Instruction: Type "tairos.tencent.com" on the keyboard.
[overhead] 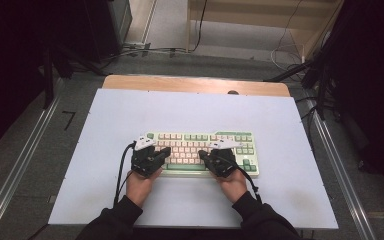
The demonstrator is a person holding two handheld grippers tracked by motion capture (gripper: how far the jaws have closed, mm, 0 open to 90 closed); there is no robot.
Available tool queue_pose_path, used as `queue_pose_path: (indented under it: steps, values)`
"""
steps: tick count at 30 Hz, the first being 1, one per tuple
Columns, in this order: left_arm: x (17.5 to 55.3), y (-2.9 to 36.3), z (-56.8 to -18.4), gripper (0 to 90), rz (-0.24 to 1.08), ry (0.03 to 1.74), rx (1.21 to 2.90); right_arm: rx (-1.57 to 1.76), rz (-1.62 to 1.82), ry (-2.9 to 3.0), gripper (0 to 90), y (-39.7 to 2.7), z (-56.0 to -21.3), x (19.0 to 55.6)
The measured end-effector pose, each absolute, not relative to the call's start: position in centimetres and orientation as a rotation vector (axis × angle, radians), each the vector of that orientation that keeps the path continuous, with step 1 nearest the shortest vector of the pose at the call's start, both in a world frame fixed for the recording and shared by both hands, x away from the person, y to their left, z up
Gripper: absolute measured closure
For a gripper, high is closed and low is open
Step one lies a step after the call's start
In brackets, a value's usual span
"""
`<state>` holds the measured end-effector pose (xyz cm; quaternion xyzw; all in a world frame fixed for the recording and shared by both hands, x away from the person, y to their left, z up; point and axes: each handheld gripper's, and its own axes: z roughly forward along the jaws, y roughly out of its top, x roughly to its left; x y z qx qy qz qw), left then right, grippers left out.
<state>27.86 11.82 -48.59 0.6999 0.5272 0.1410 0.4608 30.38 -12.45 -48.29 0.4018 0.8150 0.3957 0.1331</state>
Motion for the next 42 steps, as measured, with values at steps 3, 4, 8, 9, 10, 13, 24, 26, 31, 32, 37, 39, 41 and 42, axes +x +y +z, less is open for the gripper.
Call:
queue_pose_path:
  steps: [3, 4, 8, 9, 10, 13, 24, 26, 31, 32, 37, 39, 41, 42]
  values:
    - [27.85, 11.83, -48.57, 90.0, 0.346, 1.297, 1.721, 1.163, 1.147, 2.368, 87.6, -12.38, -48.33, 30.33]
    - [27.85, 11.83, -48.56, 90.0, 0.346, 1.297, 1.722, 1.163, 1.146, 2.368, 87.6, -12.37, -48.33, 30.32]
    - [27.84, 11.83, -48.56, 90.0, 0.346, 1.296, 1.722, 1.166, 1.146, 2.370, 87.6, -12.31, -48.38, 30.25]
    - [27.84, 11.83, -48.56, 90.0, 0.347, 1.296, 1.722, 1.163, 1.145, 2.373, 87.6, -12.28, -48.43, 30.23]
    - [27.85, 11.83, -48.57, 90.0, 0.346, 1.296, 1.722, 1.162, 1.143, 2.375, 87.6, -12.24, -48.47, 30.20]
    - [27.84, 11.85, -48.53, 90.0, 0.346, 1.297, 1.720, 1.156, 1.143, 2.380, 87.6, -12.17, -48.55, 30.17]
    - [27.85, 11.87, -48.54, 90.0, 0.346, 1.297, 1.719, 1.155, 1.144, 2.389, 87.6, -11.97, -48.64, 30.00]
    - [27.85, 11.86, -48.55, 90.0, 0.346, 1.297, 1.719, 1.155, 1.146, 2.390, 87.6, -11.95, -48.65, 29.98]
    - [27.84, 11.84, -48.55, 90.0, 0.347, 1.297, 1.720, 1.150, 1.144, 2.393, 87.6, -11.86, -48.73, 29.92]
    - [27.84, 11.85, -48.54, 90.0, 0.346, 1.297, 1.719, 1.150, 1.143, 2.394, 87.6, -11.84, -48.75, 29.91]
    - [27.83, 11.86, -48.53, 90.0, 0.346, 1.297, 1.718, 1.148, 1.137, 2.402, 87.7, -11.85, -48.91, 29.93]
    - [27.84, 11.84, -48.55, 90.0, 0.347, 1.297, 1.719, 1.152, 1.145, 2.432, 87.7, -11.82, -49.15, 30.07]
    - [27.82, 11.82, -48.56, 90.0, 0.345, 1.296, 1.718, 1.171, 1.145, 2.434, 87.7, -11.88, -49.04, 30.13]
    - [27.80, 11.84, -48.52, 90.0, 0.346, 1.296, 1.720, 1.166, 1.144, 2.431, 87.7, -11.91, -49.03, 30.10]
